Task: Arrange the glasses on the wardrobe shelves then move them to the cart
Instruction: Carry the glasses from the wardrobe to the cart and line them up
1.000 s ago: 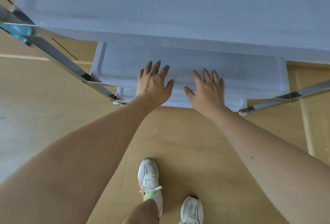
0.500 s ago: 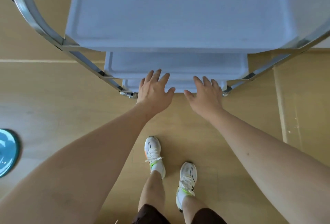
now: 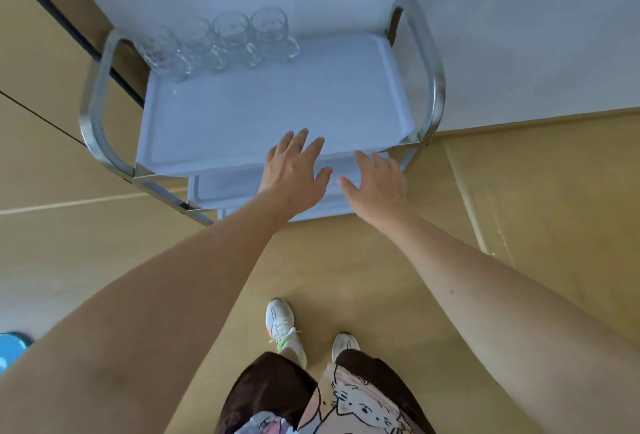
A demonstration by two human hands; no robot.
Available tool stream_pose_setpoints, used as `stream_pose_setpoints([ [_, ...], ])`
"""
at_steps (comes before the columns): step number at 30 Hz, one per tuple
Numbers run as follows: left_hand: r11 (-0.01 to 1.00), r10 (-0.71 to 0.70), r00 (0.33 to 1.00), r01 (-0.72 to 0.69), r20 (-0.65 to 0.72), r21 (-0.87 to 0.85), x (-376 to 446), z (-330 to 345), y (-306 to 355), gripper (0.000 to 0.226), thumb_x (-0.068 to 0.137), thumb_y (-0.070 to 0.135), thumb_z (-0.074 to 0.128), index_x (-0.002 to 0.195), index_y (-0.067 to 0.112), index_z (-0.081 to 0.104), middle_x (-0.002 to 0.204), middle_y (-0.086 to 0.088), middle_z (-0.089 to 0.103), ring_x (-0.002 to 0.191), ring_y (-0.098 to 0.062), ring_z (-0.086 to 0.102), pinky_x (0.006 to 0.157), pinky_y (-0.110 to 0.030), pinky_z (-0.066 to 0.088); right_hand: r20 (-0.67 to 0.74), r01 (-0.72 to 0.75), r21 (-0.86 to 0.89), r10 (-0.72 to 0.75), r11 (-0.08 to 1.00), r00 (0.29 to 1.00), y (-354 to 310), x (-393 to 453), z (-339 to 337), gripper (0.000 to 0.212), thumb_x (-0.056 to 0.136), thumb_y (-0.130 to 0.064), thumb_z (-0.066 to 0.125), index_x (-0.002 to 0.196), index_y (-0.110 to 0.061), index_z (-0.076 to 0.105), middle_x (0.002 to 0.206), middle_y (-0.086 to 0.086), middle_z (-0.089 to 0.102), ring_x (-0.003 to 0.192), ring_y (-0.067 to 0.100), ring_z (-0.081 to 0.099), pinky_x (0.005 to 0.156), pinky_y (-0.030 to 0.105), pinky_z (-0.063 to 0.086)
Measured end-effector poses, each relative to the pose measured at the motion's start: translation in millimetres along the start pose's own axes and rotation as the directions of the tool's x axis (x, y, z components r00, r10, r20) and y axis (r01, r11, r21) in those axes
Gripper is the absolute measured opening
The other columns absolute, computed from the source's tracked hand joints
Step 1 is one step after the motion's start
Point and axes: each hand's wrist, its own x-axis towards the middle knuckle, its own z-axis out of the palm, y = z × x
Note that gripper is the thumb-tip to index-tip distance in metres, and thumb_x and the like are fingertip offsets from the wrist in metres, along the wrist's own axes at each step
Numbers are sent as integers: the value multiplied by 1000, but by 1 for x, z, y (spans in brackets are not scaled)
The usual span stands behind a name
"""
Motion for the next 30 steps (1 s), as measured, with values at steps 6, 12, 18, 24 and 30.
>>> stream_pose_setpoints([
  [6, 986, 158, 984, -153, -82, 66, 39, -58, 59, 62, 102, 47, 49, 157, 24, 32, 167, -9, 21, 155, -31, 12, 122, -47, 17, -153, 0, 28, 4, 1000, 988, 14, 5, -75, 67, 103, -56, 39, 160, -24, 25, 164, 8, 27, 150, 34, 22, 120, 49, 25],
  [12, 940, 339, 931, -329, -132, 91, 106, -108, 119, 63, 101, 50, 48, 156, 23, 34, 166, -9, 25, 154, -31, 16, 122, -48, 18, -326, -91, 62, 106, 994, 939, 33, 21, -155, 65, 103, -53, 42, 157, -21, 29, 161, 10, 32, 146, 36, 26, 118, 49, 28],
  [18, 825, 566, 807, -554, -170, 114, 176, -157, 193, 63, 101, 50, 47, 156, 23, 34, 166, -10, 24, 154, -32, 15, 123, -49, 18, -490, -253, 103, 270, 962, 829, 57, 39, -232, 66, 103, -54, 41, 159, -23, 26, 165, 10, 26, 151, 35, 19, 121, 49, 22],
  [24, 648, 760, 621, -748, -194, 142, 221, -198, 266, 63, 102, 51, 45, 157, 22, 33, 166, -11, 24, 154, -33, 15, 122, -50, 20, -629, -383, 163, 395, 909, 670, 79, 35, -293, 65, 102, -53, 44, 156, -20, 32, 162, 10, 33, 148, 34, 24, 120, 49, 24],
  [30, 446, 882, 412, -887, -228, 123, 231, -213, 341, 62, 102, 50, 45, 156, 22, 33, 166, -10, 26, 154, -33, 17, 121, -49, 21, -709, -562, 219, 526, 798, 469, 107, 4, -335, 66, 100, -56, 46, 155, -22, 34, 160, 7, 36, 147, 31, 29, 117, 45, 30],
])
